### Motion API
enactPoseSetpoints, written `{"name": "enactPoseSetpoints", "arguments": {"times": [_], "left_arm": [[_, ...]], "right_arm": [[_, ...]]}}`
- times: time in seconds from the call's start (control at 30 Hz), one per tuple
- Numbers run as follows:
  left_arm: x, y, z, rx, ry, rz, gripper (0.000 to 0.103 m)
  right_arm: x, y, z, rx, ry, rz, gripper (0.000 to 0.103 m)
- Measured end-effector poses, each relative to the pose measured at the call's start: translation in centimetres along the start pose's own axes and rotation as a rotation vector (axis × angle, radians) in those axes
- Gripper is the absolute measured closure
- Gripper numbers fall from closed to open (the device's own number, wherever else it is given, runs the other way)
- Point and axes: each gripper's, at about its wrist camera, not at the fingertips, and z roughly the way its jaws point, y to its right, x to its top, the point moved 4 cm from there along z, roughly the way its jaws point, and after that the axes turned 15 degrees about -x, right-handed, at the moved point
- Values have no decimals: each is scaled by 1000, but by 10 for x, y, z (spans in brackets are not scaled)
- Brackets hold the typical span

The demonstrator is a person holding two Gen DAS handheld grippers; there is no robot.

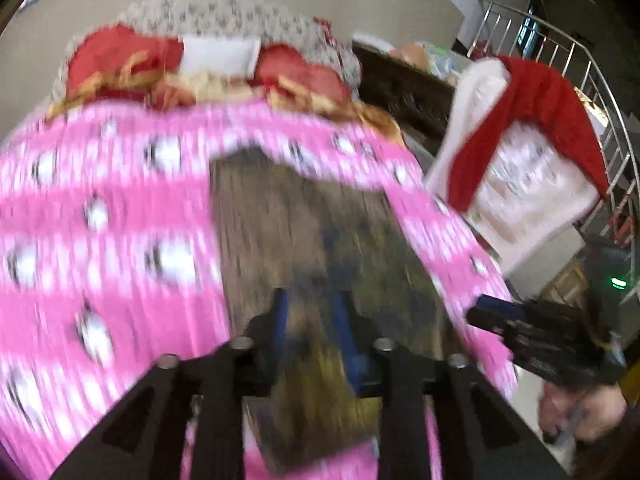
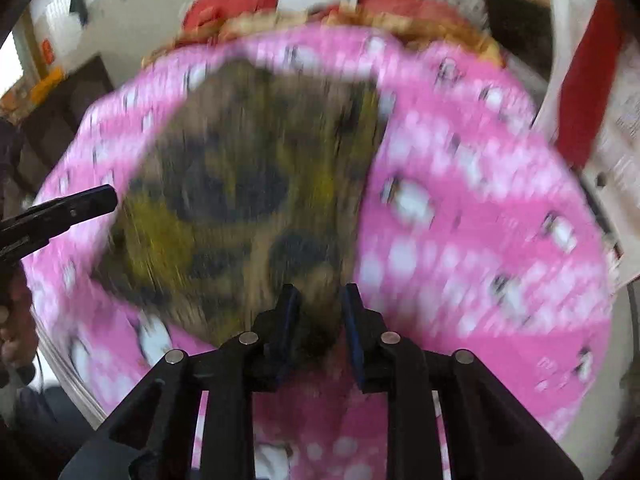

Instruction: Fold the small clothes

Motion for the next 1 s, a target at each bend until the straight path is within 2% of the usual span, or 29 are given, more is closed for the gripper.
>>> {"name": "enactPoseSetpoints", "arguments": {"times": [0.07,0.13,0.2,0.23,0.33,0.4,0.5,0.57,0.67,0.8,1.0], "left_arm": [[37,-11,29,39,0,-11,74],[55,-22,53,52,-5,-61,74],[72,-38,85,126,-18,-110,74],[76,-43,94,164,-27,-122,74],[72,-54,113,203,-42,-145,73],[65,-59,123,245,-57,-132,72],[55,-60,134,265,-47,-95,69],[53,-57,137,288,-43,-62,67],[50,-55,140,302,-40,-40,66],[48,-55,140,304,-27,-34,65],[48,-55,142,303,-24,-34,65]], "right_arm": [[33,-2,-5,-26,61,59,75],[67,-10,4,-67,101,106,75],[99,-24,22,-94,124,153,75],[112,-32,36,-120,119,166,75],[129,-45,76,-146,69,177,75],[129,-50,102,-144,28,169,75],[115,-45,130,-136,-7,161,75],[111,-46,129,-131,27,147,75],[110,-42,131,-108,24,162,75],[108,-38,133,-69,25,193,75],[107,-38,133,-66,31,196,75]]}}
